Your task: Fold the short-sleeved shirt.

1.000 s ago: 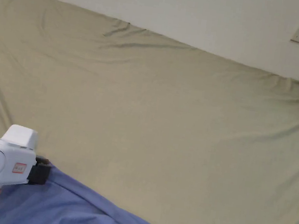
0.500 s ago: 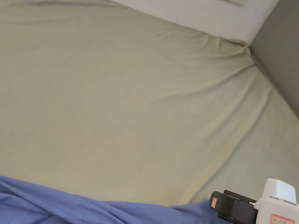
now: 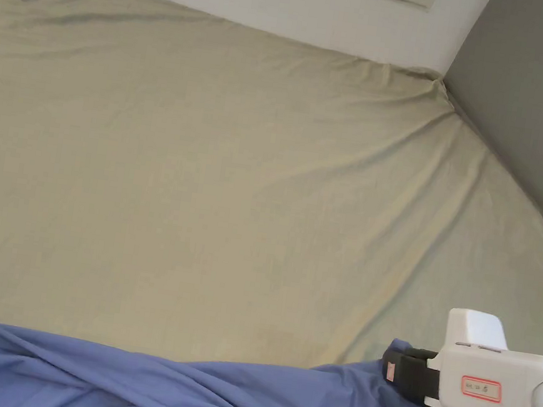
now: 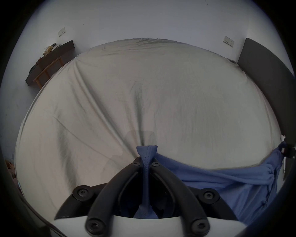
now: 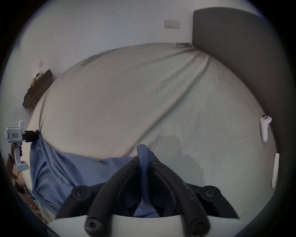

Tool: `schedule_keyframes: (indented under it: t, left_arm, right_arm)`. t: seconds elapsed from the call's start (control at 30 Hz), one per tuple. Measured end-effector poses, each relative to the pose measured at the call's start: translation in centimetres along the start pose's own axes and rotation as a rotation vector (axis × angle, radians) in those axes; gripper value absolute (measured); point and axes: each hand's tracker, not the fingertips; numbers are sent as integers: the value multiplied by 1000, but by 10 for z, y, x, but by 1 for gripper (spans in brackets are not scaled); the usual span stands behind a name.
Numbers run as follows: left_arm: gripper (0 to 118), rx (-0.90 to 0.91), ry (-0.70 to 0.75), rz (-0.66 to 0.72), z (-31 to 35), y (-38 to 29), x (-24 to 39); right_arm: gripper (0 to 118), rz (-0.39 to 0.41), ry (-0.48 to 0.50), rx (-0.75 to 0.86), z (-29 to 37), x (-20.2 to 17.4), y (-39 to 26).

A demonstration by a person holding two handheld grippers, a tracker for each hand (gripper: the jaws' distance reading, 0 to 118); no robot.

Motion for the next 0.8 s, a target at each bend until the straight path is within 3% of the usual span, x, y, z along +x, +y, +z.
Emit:
schedule_keyframes:
  t: [0.17,0.33,0.67,0.77,0.8]
  left_arm:
    - [6,197,-76,31,90,14,-12]
    - [6,347,-137,49,180,47,-30]
    - [6,628,76,-42,311,152,-28]
    - [6,712,101,19,337,184,-27]
    - [6,735,108,29,344,194,-27]
  right_arm:
    - [11,-57,56,155,85,3,25]
    - [11,-33,71,317,168,-11,52]
    - [11,-7,-45,555,252,-43,182]
    - [11,70,-177,649,269,-60,226]
    - [11,60,-193,672,274,-63,240]
